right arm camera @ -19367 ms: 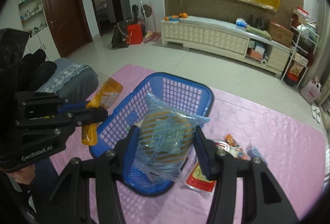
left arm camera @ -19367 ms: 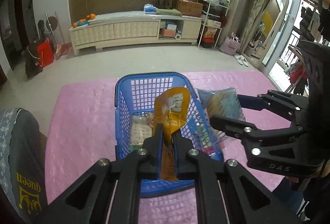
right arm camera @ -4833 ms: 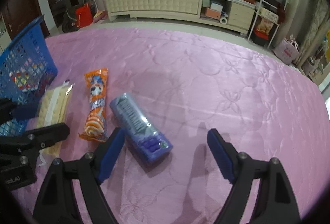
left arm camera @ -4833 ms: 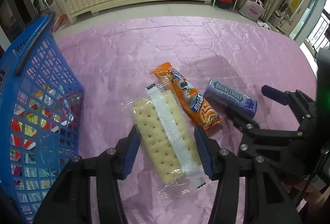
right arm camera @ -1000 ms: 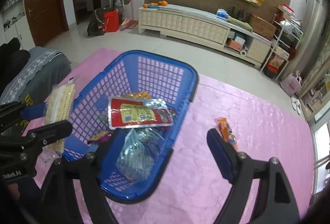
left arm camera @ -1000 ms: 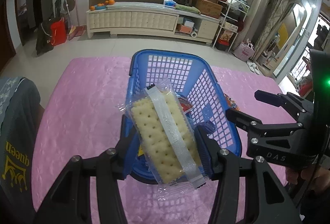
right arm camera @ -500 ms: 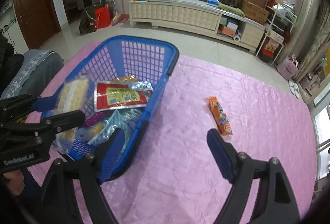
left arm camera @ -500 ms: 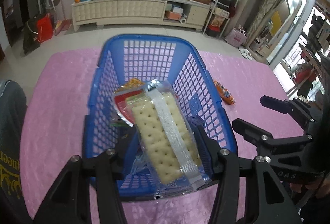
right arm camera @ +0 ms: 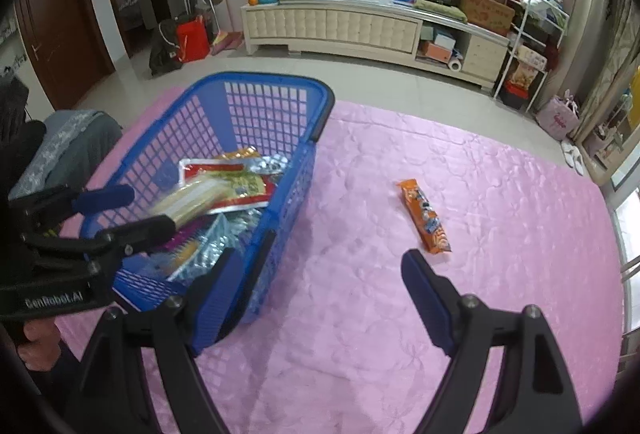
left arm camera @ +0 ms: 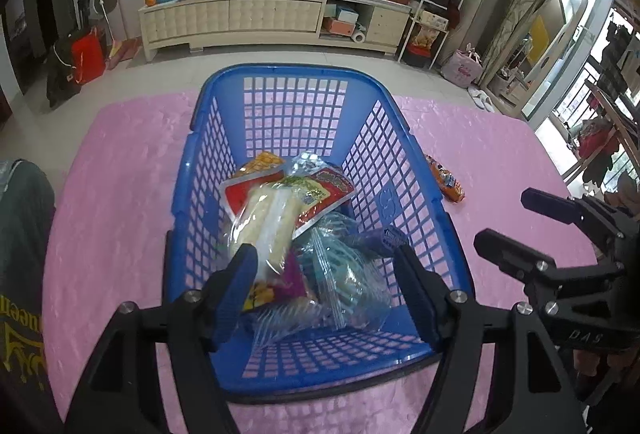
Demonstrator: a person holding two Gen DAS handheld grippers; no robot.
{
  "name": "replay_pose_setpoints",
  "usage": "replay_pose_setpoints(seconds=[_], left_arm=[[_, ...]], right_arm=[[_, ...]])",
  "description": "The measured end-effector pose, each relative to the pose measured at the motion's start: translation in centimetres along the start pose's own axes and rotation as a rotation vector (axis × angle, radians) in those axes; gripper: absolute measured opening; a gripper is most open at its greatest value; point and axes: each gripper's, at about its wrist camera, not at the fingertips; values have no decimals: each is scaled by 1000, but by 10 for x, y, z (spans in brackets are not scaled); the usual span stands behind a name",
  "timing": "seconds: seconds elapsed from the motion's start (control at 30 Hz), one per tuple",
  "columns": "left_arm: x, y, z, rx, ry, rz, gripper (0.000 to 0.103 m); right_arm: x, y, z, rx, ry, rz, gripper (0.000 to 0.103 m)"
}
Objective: Organize snacks
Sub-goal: 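Lower both packs into the basket and open both grippers, then move the right gripper toward the orange snack stick on the bed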
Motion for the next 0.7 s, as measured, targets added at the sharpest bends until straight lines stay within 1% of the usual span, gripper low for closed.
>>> replay_pose_setpoints(seconds=[0.27, 0.37, 0.47, 0.7], left_arm=[[-15, 11, 37, -65, -38, -26, 69], [-21, 14, 48, -71, -21, -27, 69], [-28, 10, 52, -72, -53, -26, 69], [-40, -2, 57, -85, -64, -25, 69]], right_arm=[[4, 5, 21, -38, -49, -6, 85], [0, 6, 31, -55, -65, -15, 85], [-6, 6, 41, -71, -75, -18, 85], [-22, 2, 57, -103, -76, -26, 85]])
Point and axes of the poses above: each gripper's, at about its wrist camera, not at the fingertips, and z roughly against the way its jaws point, x to its left, y to its underside, and after that the axes turned 6 degrees about -y, right-handed
